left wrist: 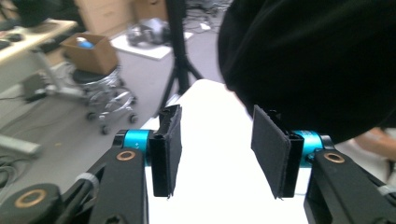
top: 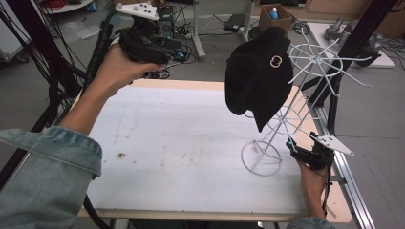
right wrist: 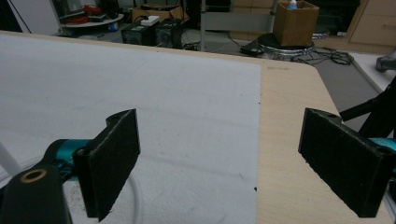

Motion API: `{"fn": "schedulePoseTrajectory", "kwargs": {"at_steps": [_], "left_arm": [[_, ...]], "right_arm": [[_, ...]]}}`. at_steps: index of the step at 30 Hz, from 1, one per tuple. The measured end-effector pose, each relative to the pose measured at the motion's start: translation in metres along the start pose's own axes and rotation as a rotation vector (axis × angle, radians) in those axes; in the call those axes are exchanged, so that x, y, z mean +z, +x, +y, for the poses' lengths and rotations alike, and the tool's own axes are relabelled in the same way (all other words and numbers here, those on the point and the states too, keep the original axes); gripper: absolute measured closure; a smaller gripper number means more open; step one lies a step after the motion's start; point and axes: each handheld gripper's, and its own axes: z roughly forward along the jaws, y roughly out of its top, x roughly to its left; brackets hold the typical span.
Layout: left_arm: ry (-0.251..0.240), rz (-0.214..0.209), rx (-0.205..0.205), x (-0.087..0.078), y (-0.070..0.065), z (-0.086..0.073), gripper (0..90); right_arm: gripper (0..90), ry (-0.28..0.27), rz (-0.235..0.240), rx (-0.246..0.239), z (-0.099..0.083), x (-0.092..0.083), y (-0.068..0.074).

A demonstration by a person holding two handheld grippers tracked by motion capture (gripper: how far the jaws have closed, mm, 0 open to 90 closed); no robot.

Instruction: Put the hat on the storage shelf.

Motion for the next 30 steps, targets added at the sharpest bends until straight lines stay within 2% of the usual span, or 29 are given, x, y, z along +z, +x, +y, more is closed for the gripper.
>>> {"fn": "schedulePoseTrajectory", "kwargs": {"at_steps": [2,8,13,17,24,30], "left_arm": [[0.001,0.015,-0.013,-0.010,0.002,-0.008,51.2],[-0.040,0.072,-0.035,-0.039,0.005,-0.034,45.7],[-0.059,0.116,-0.022,-0.056,0.004,-0.062,41.1],[-0.053,0.175,0.006,-0.063,-0.001,-0.084,37.9],[-0.040,0.255,0.012,-0.073,-0.001,-0.126,33.0],[-0.074,0.314,-0.031,-0.076,0.000,-0.169,28.9]], "right_arm": [[11.9,0.001,0.000,-0.003,0.000,0.001,0.000],[11.9,0.006,-0.004,0.000,0.001,0.002,0.001],[11.9,0.006,-0.007,-0.003,0.001,0.002,0.000],[11.9,0.008,-0.006,0.000,0.001,0.002,0.001],[11.9,0.005,-0.004,0.000,0.001,0.002,0.000],[11.9,0.008,-0.007,0.005,0.000,0.003,-0.001]]}}
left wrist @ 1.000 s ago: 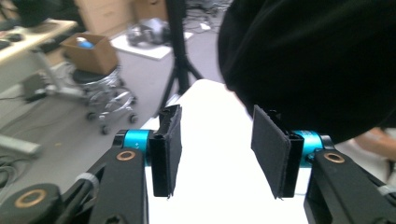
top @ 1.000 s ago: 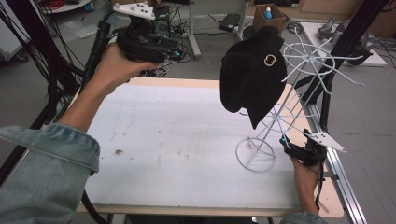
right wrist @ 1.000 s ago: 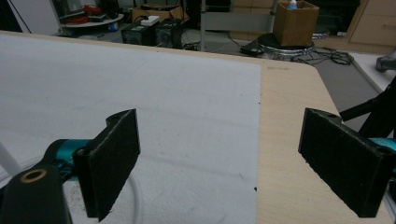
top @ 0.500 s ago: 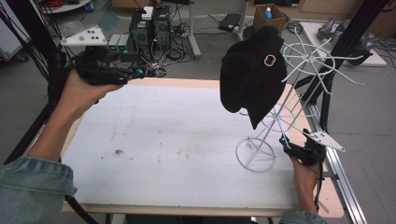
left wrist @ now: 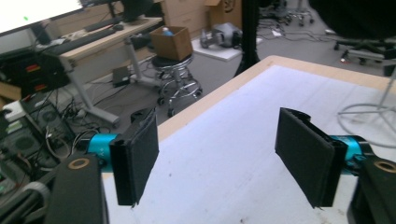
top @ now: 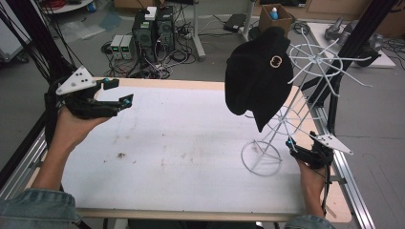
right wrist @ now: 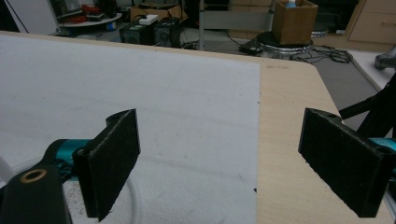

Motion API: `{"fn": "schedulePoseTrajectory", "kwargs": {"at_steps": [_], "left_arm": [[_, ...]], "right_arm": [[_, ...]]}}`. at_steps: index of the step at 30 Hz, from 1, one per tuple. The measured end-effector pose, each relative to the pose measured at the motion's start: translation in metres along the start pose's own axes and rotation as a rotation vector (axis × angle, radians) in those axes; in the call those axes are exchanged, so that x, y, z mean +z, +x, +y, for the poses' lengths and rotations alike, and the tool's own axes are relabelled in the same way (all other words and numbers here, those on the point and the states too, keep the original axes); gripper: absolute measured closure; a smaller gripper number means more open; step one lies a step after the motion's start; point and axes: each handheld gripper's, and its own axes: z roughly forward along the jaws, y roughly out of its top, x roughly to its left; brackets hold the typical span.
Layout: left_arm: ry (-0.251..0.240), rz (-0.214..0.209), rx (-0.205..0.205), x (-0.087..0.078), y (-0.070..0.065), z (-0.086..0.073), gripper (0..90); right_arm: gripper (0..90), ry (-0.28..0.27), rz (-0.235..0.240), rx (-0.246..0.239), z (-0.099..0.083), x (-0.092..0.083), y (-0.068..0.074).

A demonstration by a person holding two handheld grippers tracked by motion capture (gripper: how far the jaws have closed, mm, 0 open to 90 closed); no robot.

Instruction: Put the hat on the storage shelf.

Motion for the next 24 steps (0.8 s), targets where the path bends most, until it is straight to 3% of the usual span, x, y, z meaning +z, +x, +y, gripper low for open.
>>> {"fn": "schedulePoseTrajectory", "kwargs": {"at_steps": [3,12,15,19,24], "left_arm": [[-0.005,0.036,-0.006,-0.001,0.006,-0.023,25.3],[-0.020,0.163,-0.112,-0.002,0.014,-0.086,19.3],[-0.013,0.189,-0.127,-0.002,0.013,-0.104,19.0],[-0.004,0.207,-0.141,-0.003,0.012,-0.119,18.8],[-0.015,0.197,-0.146,-0.002,0.008,-0.136,18.7]], "right_arm": [[11.9,0.005,0.000,0.003,-0.001,0.000,-0.001],[11.9,0.007,-0.003,0.008,0.000,-0.001,0.000],[11.9,-0.003,-0.003,-0.002,0.000,-0.002,0.001],[11.9,-0.003,-0.002,-0.003,0.000,-0.002,0.002],[11.9,0.004,0.001,-0.003,0.000,-0.002,0.002]]}}
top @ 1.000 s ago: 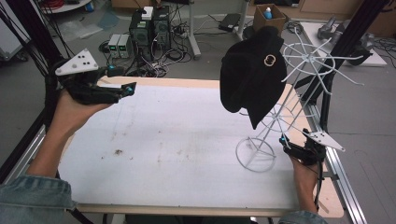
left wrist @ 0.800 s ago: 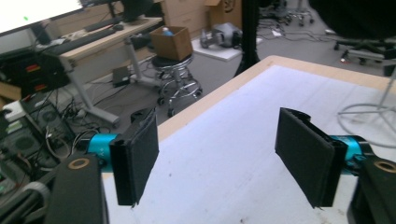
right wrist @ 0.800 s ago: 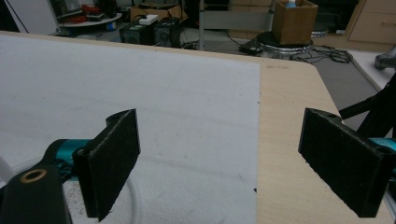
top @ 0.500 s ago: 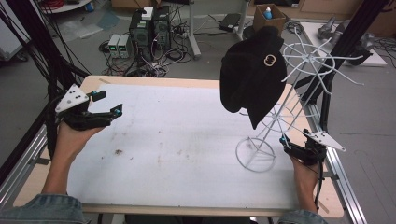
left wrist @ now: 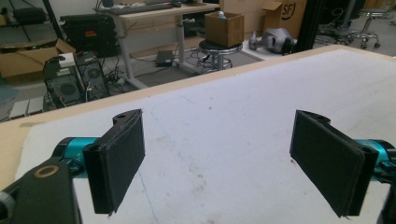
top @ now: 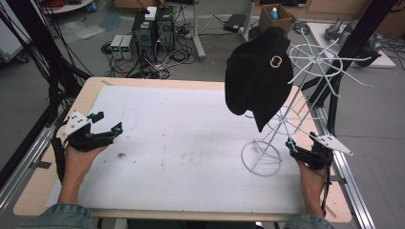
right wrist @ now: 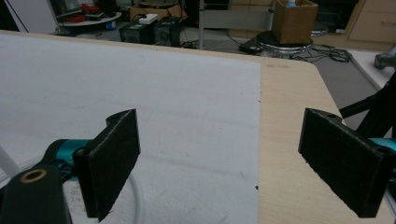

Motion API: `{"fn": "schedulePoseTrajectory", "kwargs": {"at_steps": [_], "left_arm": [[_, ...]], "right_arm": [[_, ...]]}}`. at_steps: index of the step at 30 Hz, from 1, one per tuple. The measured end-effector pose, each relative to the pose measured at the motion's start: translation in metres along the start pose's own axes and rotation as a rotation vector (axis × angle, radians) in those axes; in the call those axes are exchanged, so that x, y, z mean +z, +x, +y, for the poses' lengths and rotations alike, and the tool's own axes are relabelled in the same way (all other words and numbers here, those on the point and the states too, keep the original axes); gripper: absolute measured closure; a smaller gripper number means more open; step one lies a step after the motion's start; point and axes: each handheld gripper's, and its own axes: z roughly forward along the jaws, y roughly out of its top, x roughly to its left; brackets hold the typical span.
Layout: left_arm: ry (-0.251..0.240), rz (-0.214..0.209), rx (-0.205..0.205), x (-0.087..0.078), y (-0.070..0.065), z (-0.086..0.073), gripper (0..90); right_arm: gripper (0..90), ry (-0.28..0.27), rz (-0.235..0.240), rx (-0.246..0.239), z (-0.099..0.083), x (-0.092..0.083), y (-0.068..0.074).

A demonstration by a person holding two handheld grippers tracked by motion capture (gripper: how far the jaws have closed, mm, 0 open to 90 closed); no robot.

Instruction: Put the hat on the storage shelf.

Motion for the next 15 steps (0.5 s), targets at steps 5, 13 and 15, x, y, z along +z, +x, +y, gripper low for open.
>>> {"fn": "schedulePoseTrajectory", "kwargs": {"at_steps": [5,13,15], "left_arm": [[0.049,0.007,-0.004,0.004,0.001,-0.015,18.7],[0.055,0.013,-0.003,0.003,0.000,-0.019,18.7],[0.055,0.011,-0.007,0.003,0.000,-0.019,18.7]], "right_arm": [[11.9,0.001,0.003,0.000,0.000,0.001,0.000],[11.9,-0.004,0.002,-0.008,0.000,0.001,0.000],[11.9,-0.002,0.000,-0.002,0.000,0.001,0.001]]}}
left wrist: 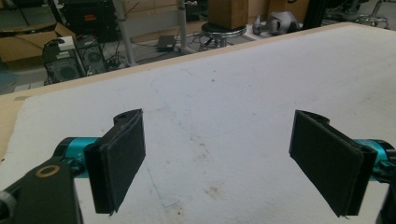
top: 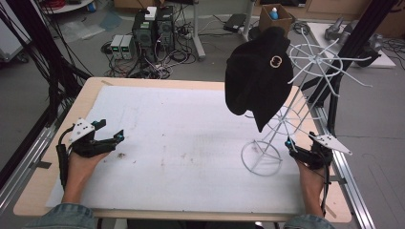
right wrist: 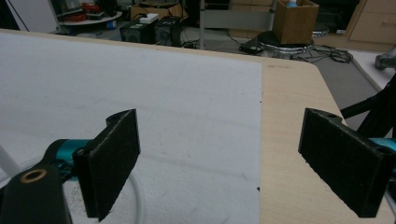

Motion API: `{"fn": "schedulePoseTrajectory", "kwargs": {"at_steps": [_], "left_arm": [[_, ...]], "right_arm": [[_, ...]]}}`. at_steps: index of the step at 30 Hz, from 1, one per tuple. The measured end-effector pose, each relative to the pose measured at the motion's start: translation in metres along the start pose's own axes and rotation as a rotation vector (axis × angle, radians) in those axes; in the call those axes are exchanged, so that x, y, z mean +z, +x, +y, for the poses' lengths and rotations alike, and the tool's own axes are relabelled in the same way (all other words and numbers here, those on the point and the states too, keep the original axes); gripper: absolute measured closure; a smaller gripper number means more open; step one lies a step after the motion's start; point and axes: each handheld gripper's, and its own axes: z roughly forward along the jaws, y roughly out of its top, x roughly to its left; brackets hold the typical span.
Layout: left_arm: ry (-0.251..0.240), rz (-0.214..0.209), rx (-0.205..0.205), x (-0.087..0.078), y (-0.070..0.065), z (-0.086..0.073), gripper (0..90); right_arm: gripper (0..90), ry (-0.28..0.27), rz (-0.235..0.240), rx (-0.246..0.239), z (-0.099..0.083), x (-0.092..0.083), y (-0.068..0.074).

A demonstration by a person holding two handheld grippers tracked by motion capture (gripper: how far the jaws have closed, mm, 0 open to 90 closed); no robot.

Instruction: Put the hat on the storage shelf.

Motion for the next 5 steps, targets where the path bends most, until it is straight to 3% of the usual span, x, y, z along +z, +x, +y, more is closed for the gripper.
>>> {"fn": "schedulePoseTrajectory", "kwargs": {"at_steps": [5], "left_arm": [[0.021,0.009,-0.002,0.0028,0.0002,-0.0022,17.7]], "right_arm": [[11.9,-0.005,-0.004,-0.005,0.0003,-0.0008,-0.0007]]}}
